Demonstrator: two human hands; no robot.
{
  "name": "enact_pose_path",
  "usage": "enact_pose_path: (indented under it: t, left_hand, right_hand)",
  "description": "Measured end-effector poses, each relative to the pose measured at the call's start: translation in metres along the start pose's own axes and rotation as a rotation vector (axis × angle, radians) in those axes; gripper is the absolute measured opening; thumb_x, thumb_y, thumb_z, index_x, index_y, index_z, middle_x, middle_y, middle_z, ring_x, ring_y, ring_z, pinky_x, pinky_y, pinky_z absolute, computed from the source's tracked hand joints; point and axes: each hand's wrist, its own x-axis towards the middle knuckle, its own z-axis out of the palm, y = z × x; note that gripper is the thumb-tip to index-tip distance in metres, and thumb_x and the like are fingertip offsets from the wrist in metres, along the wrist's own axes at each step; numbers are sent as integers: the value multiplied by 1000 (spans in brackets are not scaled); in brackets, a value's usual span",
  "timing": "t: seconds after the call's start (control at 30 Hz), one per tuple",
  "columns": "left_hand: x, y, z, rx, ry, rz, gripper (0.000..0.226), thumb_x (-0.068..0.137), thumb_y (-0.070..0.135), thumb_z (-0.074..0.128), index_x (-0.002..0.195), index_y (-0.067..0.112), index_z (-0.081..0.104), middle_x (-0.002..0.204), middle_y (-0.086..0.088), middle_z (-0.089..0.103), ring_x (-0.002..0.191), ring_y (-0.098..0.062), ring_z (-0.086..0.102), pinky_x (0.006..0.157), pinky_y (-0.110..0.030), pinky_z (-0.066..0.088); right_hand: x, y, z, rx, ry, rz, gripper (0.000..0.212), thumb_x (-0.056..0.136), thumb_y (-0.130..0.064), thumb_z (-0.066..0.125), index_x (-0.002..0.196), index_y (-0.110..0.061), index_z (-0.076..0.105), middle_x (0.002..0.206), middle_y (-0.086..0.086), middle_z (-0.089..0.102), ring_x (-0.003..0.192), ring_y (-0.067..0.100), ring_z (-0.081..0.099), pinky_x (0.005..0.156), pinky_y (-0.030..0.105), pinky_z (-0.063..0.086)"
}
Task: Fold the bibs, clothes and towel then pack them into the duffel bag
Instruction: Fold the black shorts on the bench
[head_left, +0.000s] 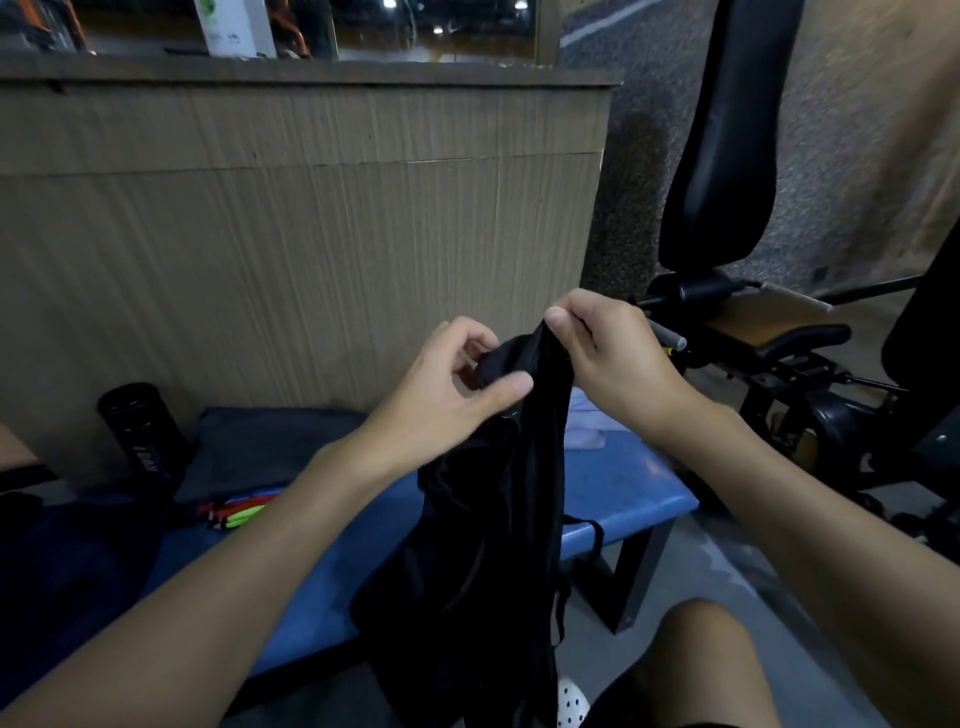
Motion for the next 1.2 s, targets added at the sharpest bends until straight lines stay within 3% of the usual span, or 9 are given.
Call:
enact_pose_path:
  t: [0.13, 0.3, 0.6, 0.7, 0.77, 0.9, 1.0, 1.1, 1.2]
  left_hand:
    - [-11, 5, 3, 61, 33, 55, 30, 77, 26, 82, 94, 22, 58, 90, 4, 62, 82, -12, 59, 72, -23, 46]
    - [-13, 8, 4, -6, 43, 25, 28, 86, 5, 73, 99, 24, 56, 83, 4, 69, 76, -10, 66, 74, -28, 54]
    - [0, 10, -7, -22, 40, 13, 19, 97, 12, 61, 84, 22, 70, 78, 3, 74, 72, -9, 67, 70, -29, 53]
    - [4, 12, -9, -16, 43, 10, 14, 98, 15, 60, 88, 15, 70, 79, -4, 74, 72, -15, 68, 70, -33, 52]
    - [6, 15, -11, -48, 47, 16, 15, 98, 13, 60, 87, 14, 70, 77, -3, 73, 71, -9, 67, 68, -26, 51]
    - [6, 16, -16, -155, 21, 12, 8, 98, 10, 58, 94, 16, 62, 74, -3, 73, 68, -10, 65, 67, -26, 50]
    - [1, 15, -19, -248, -40, -22, 13, 94, 8, 64, 100, 16, 54, 71, -4, 72, 64, -11, 65, 61, -24, 49]
    - [-2, 12, -18, -220, -85, -54, 30, 84, 11, 77, 102, 22, 55, 67, 0, 66, 57, -8, 57, 53, -19, 43]
    - [-3, 6, -20, -153, -96, -49, 36, 77, 19, 83, 98, 28, 55, 68, -4, 67, 62, -17, 57, 60, -40, 48]
  right_hand:
    - [5, -6, -1, 2, -28, -11, 27, 101, -18, 48, 81, -5, 59, 65, -5, 52, 64, 8, 48, 61, 32, 39]
    - [5, -7, -6, -3, -43, 33, 37, 104, -24, 43, 71, -6, 44, 61, 1, 39, 55, 8, 33, 53, 29, 28]
    - [5, 4, -9, 112, -96, 216, 41, 104, -28, 41, 81, 6, 47, 60, 0, 40, 47, 3, 37, 50, 29, 31]
    - [0, 0, -9, 277, -146, 131, 17, 98, -24, 57, 104, -8, 60, 86, -2, 65, 76, 2, 59, 72, 22, 48]
    - [-4, 2, -6, 277, -237, 73, 27, 88, -18, 72, 111, -12, 60, 97, -1, 68, 90, 8, 64, 82, 21, 50]
    - [-3, 7, -2, 154, -162, 90, 3, 89, -9, 69, 89, -11, 67, 79, -2, 68, 77, 9, 65, 71, 30, 51]
    - [-1, 3, -4, 237, -135, 138, 7, 91, -7, 65, 88, -12, 65, 76, -5, 68, 65, -3, 59, 62, 14, 43]
    - [1, -1, -4, 202, -138, 131, 9, 93, -8, 64, 86, -14, 64, 74, -1, 68, 62, -3, 56, 61, 13, 41]
    - [2, -4, -6, 143, -154, 108, 11, 95, -10, 61, 86, -17, 63, 71, -8, 63, 59, -6, 54, 59, 11, 39]
